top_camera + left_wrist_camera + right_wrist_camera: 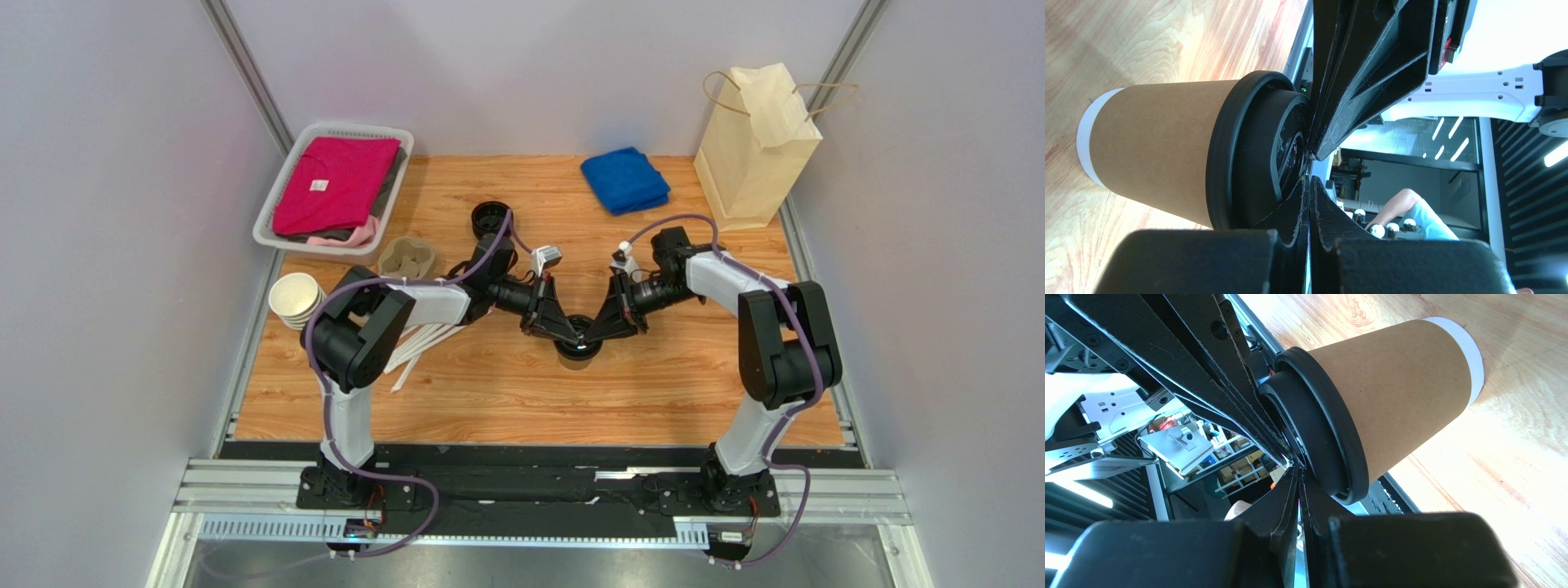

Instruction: Pack the takeout coffee

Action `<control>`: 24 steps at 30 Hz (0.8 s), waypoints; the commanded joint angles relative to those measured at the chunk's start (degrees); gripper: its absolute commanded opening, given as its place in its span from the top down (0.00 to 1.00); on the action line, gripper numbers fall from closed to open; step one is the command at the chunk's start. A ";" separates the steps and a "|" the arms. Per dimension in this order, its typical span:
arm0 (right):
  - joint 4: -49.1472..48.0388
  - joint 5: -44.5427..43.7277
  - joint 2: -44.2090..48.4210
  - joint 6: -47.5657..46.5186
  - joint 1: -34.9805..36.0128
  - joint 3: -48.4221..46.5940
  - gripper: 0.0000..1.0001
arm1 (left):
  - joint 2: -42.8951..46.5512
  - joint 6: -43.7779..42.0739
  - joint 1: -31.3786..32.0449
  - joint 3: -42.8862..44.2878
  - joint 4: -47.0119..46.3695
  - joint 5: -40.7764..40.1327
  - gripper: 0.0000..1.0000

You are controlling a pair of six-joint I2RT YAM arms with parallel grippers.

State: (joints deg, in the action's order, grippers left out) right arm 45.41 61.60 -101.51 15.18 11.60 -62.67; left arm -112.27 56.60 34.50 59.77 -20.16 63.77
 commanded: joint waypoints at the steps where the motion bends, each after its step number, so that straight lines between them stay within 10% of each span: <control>1: -2.17 -9.85 -1.93 -2.79 1.50 0.36 0.87 | -2.61 -7.90 -0.14 -1.32 11.64 -13.67 1.00; 24: -1.02 3.00 3.87 -2.87 1.85 -2.90 0.83 | 8.21 -6.24 0.92 5.27 11.64 -12.70 1.00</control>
State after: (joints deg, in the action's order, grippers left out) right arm 45.54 63.44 -96.82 13.23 13.28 -66.26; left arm -104.95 51.18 35.20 63.24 -8.47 52.58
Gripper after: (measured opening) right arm 0.175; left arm 0.006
